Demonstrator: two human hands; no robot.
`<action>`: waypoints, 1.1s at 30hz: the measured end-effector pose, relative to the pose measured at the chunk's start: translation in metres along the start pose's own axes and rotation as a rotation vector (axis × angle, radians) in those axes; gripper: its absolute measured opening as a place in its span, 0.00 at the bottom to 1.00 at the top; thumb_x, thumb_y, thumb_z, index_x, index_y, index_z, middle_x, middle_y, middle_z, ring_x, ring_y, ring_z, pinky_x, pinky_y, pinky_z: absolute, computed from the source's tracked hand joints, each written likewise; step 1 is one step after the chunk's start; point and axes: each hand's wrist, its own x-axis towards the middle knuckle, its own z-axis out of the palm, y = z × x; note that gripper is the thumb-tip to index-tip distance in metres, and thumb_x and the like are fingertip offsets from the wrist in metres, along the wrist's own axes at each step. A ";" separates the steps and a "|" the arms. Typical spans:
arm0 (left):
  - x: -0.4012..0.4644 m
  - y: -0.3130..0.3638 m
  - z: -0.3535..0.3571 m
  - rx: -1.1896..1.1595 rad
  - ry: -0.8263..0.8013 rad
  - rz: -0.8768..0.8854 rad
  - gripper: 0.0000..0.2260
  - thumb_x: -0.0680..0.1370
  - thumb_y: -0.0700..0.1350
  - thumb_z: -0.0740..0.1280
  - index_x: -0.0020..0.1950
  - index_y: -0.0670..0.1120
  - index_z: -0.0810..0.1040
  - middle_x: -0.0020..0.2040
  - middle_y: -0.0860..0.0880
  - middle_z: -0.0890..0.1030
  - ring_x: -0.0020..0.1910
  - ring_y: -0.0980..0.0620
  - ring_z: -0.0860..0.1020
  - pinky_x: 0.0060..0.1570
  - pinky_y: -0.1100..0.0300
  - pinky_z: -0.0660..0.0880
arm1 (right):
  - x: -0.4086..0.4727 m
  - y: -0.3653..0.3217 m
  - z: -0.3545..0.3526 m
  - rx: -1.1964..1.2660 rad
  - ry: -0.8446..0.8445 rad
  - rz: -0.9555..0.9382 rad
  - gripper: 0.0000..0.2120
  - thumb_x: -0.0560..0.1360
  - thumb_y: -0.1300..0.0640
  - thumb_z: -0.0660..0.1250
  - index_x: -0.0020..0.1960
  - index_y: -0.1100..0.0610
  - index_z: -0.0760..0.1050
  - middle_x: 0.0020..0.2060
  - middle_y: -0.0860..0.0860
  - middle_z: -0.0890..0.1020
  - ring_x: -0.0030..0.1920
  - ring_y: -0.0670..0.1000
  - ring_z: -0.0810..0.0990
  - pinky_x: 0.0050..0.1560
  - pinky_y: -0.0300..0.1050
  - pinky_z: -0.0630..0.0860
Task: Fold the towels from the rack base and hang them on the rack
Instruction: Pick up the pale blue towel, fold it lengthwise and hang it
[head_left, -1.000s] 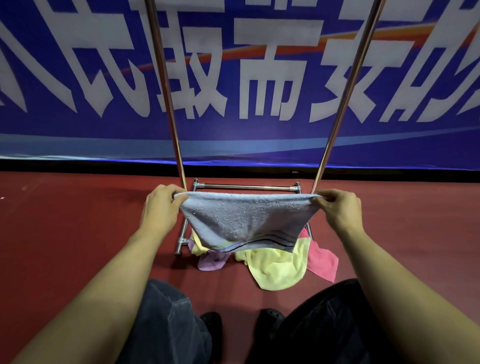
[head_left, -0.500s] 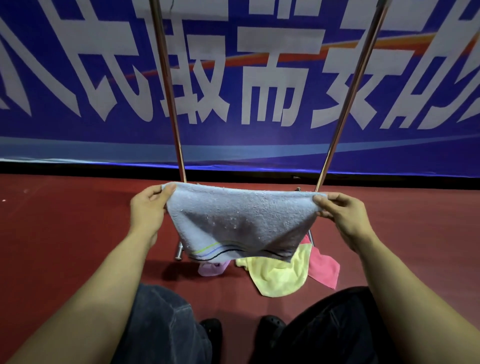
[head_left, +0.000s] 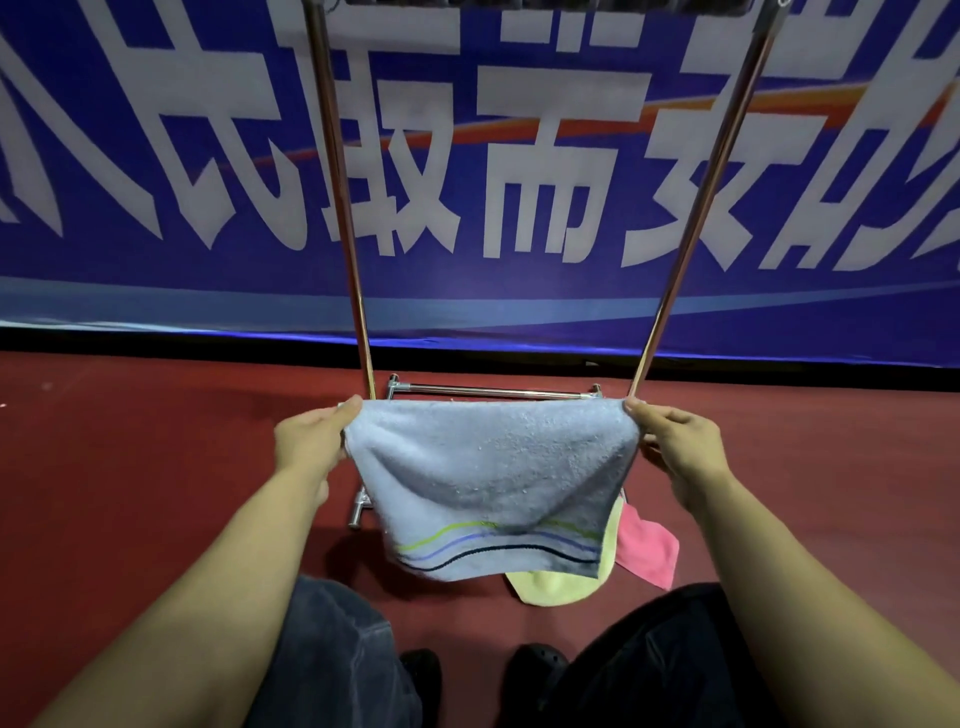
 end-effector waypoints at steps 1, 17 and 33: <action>0.000 -0.001 0.003 -0.012 0.017 -0.009 0.16 0.72 0.46 0.80 0.54 0.38 0.84 0.51 0.40 0.86 0.44 0.46 0.80 0.41 0.57 0.79 | -0.001 0.000 0.004 0.003 0.015 0.005 0.08 0.73 0.55 0.79 0.41 0.59 0.84 0.35 0.54 0.84 0.34 0.51 0.77 0.34 0.39 0.76; -0.048 -0.013 0.100 -0.046 -0.246 -0.022 0.03 0.81 0.40 0.69 0.51 0.41 0.83 0.53 0.36 0.84 0.49 0.45 0.82 0.49 0.58 0.83 | -0.005 0.013 0.098 -0.219 -0.063 -0.177 0.12 0.76 0.54 0.75 0.40 0.62 0.85 0.38 0.63 0.86 0.37 0.51 0.81 0.47 0.66 0.84; -0.067 -0.024 0.145 -0.033 -0.281 0.006 0.08 0.77 0.42 0.75 0.53 0.41 0.84 0.49 0.42 0.87 0.50 0.47 0.86 0.47 0.58 0.83 | -0.010 0.014 0.122 -0.343 -0.162 -0.305 0.05 0.77 0.51 0.72 0.45 0.49 0.87 0.41 0.47 0.88 0.45 0.49 0.87 0.53 0.60 0.83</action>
